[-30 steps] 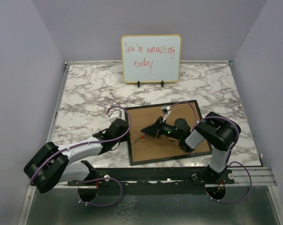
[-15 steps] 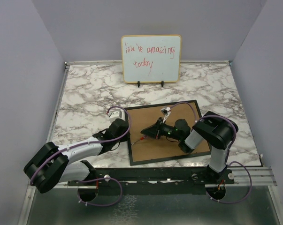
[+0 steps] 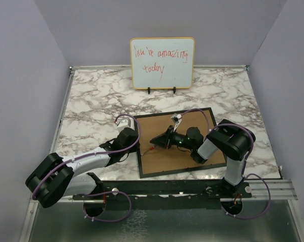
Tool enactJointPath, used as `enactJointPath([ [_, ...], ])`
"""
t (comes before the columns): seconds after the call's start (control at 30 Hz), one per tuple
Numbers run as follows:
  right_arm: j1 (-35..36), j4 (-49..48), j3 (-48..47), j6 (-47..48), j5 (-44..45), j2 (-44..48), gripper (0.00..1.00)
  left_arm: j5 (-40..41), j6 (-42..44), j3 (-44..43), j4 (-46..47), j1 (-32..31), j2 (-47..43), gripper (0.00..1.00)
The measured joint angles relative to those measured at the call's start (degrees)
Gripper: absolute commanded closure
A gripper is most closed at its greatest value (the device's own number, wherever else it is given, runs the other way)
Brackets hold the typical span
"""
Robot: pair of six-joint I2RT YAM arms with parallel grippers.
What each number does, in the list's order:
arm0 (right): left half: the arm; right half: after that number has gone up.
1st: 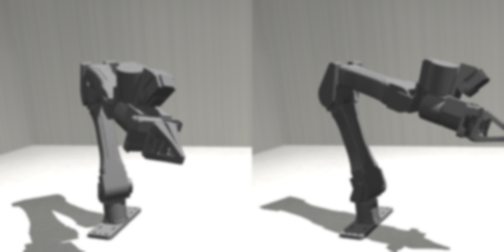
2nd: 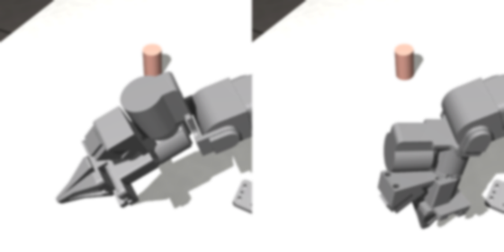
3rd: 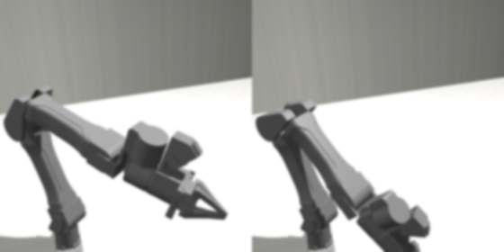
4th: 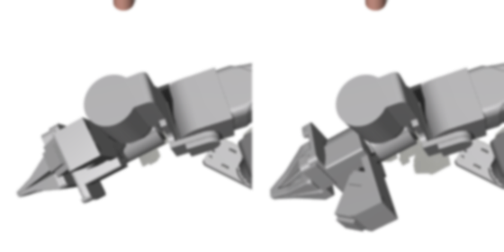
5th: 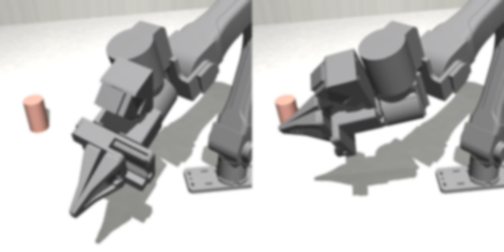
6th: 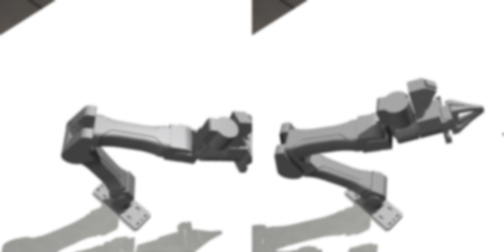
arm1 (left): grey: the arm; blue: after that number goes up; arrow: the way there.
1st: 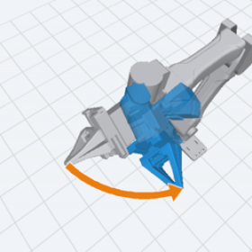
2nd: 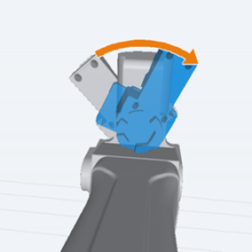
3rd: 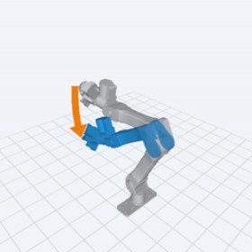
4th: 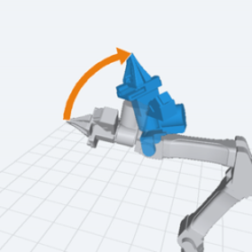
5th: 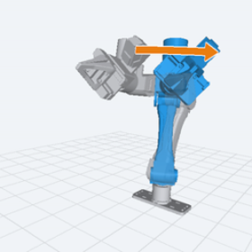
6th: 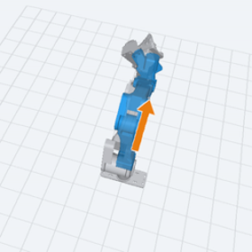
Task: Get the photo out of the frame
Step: Release the photo frame item from the photo frame.
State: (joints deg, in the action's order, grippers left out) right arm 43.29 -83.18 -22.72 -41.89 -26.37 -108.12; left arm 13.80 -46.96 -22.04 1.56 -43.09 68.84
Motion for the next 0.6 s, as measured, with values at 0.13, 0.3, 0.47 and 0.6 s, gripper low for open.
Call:
enactJointPath([
  [0.13, 0.42, 1.11, -1.09, 0.81, -0.02, 0.00, 0.99, 0.00, 0.02, 0.00, -0.52, 0.02, -0.28, 1.00],
  [0.3, 1.38, 3.43, -3.08, 2.05, 0.22, 0.33, 0.99, 0.02, 0.07, 0.00, -1.07, 0.28, -0.66, 1.00],
  [0.47, 3.61, 13.53, -6.40, 6.60, 3.61, 4.44, 0.99, 0.02, -0.55, 0.70, -0.46, 0.31, -1.07, 1.00],
  [0.6, 6.80, 20.70, -8.87, 11.10, 7.02, 8.39, 0.99, 0.02, -3.23, 3.04, 2.14, 0.39, -2.47, 1.00],
])
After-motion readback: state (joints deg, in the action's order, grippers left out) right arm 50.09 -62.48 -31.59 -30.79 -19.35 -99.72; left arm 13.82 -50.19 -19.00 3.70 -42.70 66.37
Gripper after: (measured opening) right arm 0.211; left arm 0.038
